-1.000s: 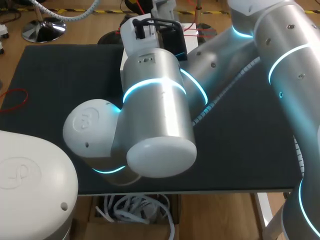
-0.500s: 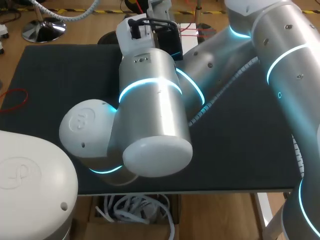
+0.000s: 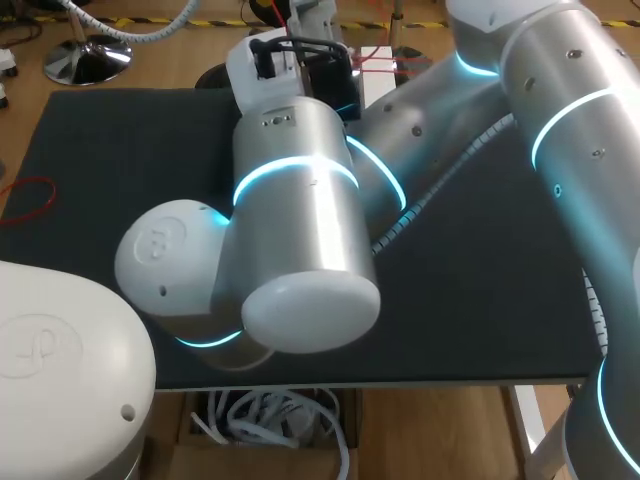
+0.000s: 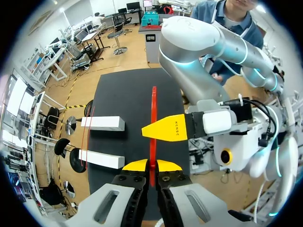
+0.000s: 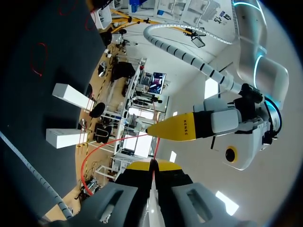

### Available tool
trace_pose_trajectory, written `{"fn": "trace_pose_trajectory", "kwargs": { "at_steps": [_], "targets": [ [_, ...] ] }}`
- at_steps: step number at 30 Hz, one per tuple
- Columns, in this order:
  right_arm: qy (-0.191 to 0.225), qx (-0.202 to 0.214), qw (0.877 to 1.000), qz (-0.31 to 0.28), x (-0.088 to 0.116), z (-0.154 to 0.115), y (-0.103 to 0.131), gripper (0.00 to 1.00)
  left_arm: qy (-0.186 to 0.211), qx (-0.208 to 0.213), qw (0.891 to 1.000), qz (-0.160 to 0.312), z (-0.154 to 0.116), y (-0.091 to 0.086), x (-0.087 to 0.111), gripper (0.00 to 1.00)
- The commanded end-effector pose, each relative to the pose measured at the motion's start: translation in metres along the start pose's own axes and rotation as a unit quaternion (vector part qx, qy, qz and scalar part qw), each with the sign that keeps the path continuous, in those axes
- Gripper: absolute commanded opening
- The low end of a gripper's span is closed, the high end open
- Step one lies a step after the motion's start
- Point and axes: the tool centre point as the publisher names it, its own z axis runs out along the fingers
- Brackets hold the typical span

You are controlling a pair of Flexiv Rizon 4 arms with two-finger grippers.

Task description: Grab the tape and strap the tape.

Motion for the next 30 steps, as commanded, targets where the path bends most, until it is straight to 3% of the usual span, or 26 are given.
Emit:
{"fn": "trace_pose_trajectory", "kwargs": {
  "at_steps": [1,30],
  "targets": [
    [0.001,0.001,1.0,-0.002,-0.0022,0.0008,0.0049,0.0,0.0,-0.002,1.0,-0.001,-0.0008,-0.0019,0.0005,0.0],
    [0.004,0.001,1.0,0.001,-0.0044,0.0006,0.0037,0.0,0.0,-0.002,1.0,-0.001,-0.0008,-0.0019,0.0005,0.0]
  ]
}}
